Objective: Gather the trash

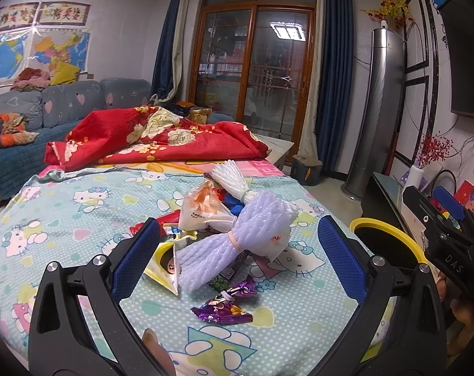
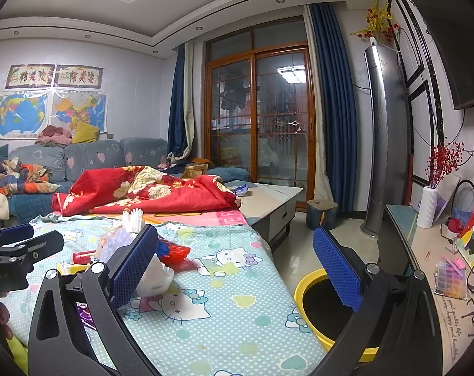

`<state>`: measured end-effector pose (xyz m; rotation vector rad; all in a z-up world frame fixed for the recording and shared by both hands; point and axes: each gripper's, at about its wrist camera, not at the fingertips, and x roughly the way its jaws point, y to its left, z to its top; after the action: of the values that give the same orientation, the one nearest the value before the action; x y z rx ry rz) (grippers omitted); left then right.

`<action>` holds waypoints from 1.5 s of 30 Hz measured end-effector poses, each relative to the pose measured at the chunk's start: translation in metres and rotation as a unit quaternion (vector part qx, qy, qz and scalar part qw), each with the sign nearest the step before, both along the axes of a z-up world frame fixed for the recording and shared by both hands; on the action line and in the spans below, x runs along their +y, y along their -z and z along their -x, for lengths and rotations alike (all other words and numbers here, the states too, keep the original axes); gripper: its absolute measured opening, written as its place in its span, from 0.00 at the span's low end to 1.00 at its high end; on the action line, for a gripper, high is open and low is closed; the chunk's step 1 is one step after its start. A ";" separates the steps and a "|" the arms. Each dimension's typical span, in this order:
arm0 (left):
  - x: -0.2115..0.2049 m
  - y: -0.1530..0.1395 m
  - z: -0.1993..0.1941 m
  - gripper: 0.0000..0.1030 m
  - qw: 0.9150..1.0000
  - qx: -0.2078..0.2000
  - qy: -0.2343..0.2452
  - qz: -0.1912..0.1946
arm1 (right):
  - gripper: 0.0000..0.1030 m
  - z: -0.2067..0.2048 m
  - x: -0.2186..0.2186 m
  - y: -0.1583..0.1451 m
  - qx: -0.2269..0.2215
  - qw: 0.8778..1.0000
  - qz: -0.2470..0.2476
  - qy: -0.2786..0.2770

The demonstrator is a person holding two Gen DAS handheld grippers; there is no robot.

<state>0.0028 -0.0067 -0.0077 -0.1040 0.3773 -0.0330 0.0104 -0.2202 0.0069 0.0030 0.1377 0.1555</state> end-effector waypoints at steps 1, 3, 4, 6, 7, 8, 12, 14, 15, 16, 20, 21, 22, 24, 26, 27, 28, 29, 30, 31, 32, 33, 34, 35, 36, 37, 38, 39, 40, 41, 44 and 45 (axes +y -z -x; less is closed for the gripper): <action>0.000 0.000 0.000 0.90 1.000 0.000 0.000 0.000 | 0.94 0.000 0.000 0.000 0.000 1.000 0.000 0.000; 0.000 0.000 0.000 0.90 1.000 0.000 0.000 0.000 | 0.94 0.000 0.000 0.001 0.000 1.000 0.000 0.000; 0.000 0.000 0.000 0.90 1.000 0.000 0.000 0.000 | 0.94 0.000 0.000 0.000 0.000 1.000 0.000 0.000; 0.000 0.000 0.000 0.90 1.000 0.001 0.001 -0.001 | 0.94 0.000 0.000 0.000 0.000 1.000 0.000 0.000; -0.001 0.000 -0.001 0.90 1.000 0.002 0.002 -0.001 | 0.94 0.000 0.000 0.001 0.000 1.000 0.000 0.000; -0.002 0.001 -0.001 0.90 1.000 0.003 0.004 0.000 | 0.94 0.000 0.000 0.000 0.000 1.000 0.000 0.000; -0.004 0.005 -0.005 0.90 1.000 0.006 0.014 0.000 | 0.94 -0.001 -0.001 0.001 0.002 1.000 -0.002 0.000; -0.005 0.007 -0.008 0.90 1.000 0.011 0.020 -0.003 | 0.94 -0.001 -0.002 0.002 0.004 1.000 -0.008 0.002; -0.006 0.007 -0.008 0.90 1.000 0.012 0.022 -0.004 | 0.94 -0.001 -0.003 0.002 0.006 1.000 -0.011 0.003; -0.007 0.008 -0.009 0.90 1.000 0.013 0.025 -0.004 | 0.94 -0.002 -0.004 0.003 0.009 1.000 -0.014 0.004; -0.010 0.010 -0.016 0.90 0.999 0.021 0.027 -0.002 | 0.94 -0.004 -0.011 0.003 0.018 0.999 -0.026 0.012; -0.011 0.010 -0.017 0.90 0.999 0.023 0.028 -0.001 | 0.94 -0.004 -0.012 0.003 0.020 0.999 -0.028 0.013; -0.012 0.011 -0.019 0.90 0.999 0.026 0.031 0.000 | 0.94 -0.005 -0.012 0.003 0.022 0.999 -0.030 0.014; -0.014 0.012 -0.023 0.90 0.999 0.029 0.033 -0.002 | 0.94 -0.006 -0.014 0.003 0.025 0.999 -0.033 0.018; -0.016 0.013 -0.027 0.90 0.999 0.035 0.035 -0.002 | 0.94 -0.006 -0.016 0.004 0.029 0.999 -0.033 0.021; -0.017 0.014 -0.029 0.90 0.999 0.038 0.038 0.000 | 0.94 -0.007 -0.017 0.004 0.033 0.999 -0.033 0.021; -0.019 0.015 -0.031 0.90 0.998 0.041 0.038 -0.001 | 0.94 -0.008 -0.018 0.005 0.036 0.999 -0.034 0.021; -0.019 0.015 -0.032 0.90 0.998 0.043 0.038 -0.001 | 0.94 -0.009 -0.018 0.006 0.041 0.998 -0.034 0.020; -0.021 0.016 -0.035 0.90 0.998 0.047 0.042 0.000 | 0.94 -0.013 -0.022 0.006 0.047 0.998 -0.034 0.018; -0.021 0.017 -0.038 0.90 0.998 0.049 0.044 0.000 | 0.94 -0.014 -0.022 0.006 0.051 0.998 -0.033 0.018; -0.022 0.018 -0.040 0.90 0.998 0.051 0.045 -0.001 | 0.94 -0.016 -0.025 0.007 0.054 0.998 -0.034 0.017; -0.023 0.019 -0.043 0.90 0.997 0.055 0.047 -0.003 | 0.94 -0.020 -0.028 0.006 0.059 0.998 -0.034 0.015; -0.023 0.020 -0.045 0.90 0.997 0.057 0.047 -0.004 | 0.94 -0.022 -0.028 0.006 0.064 0.997 -0.034 0.011; -0.023 0.021 -0.048 0.90 0.997 0.061 0.049 -0.006 | 0.94 -0.025 -0.029 0.006 0.070 0.997 -0.033 0.005; -0.024 0.022 -0.052 0.90 0.997 0.066 0.049 -0.009 | 0.94 -0.028 -0.030 0.006 0.074 0.997 -0.034 0.003; -0.023 0.023 -0.055 0.90 0.996 0.070 0.049 -0.010 | 0.94 -0.031 -0.030 0.006 0.079 0.996 -0.036 -0.002; -0.022 0.024 -0.057 0.90 0.996 0.074 0.051 -0.011 | 0.94 -0.034 -0.030 0.006 0.085 0.996 -0.036 -0.010; -0.021 0.025 -0.061 0.90 0.995 0.079 0.054 -0.013 | 0.94 -0.039 -0.028 0.006 0.091 0.995 -0.035 -0.016; -0.019 0.026 -0.065 0.90 0.995 0.084 0.056 -0.016 | 0.94 -0.042 -0.026 0.007 0.098 0.994 -0.035 -0.022; -0.018 0.028 -0.069 0.90 0.994 0.089 0.059 -0.019 | 0.94 -0.047 -0.025 0.008 0.103 0.994 -0.033 -0.032; -0.014 0.030 -0.078 0.90 0.992 0.098 0.067 -0.032 | 0.94 -0.061 -0.017 0.011 0.117 0.991 -0.025 -0.058; -0.012 0.031 -0.080 0.90 0.991 0.102 0.075 -0.033 | 0.94 -0.066 -0.013 0.012 0.122 0.990 -0.020 -0.069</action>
<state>0.0830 -0.0190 -0.0389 -0.0122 0.5900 -0.1590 0.0761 -0.2336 -0.0054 0.0532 0.3788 0.2960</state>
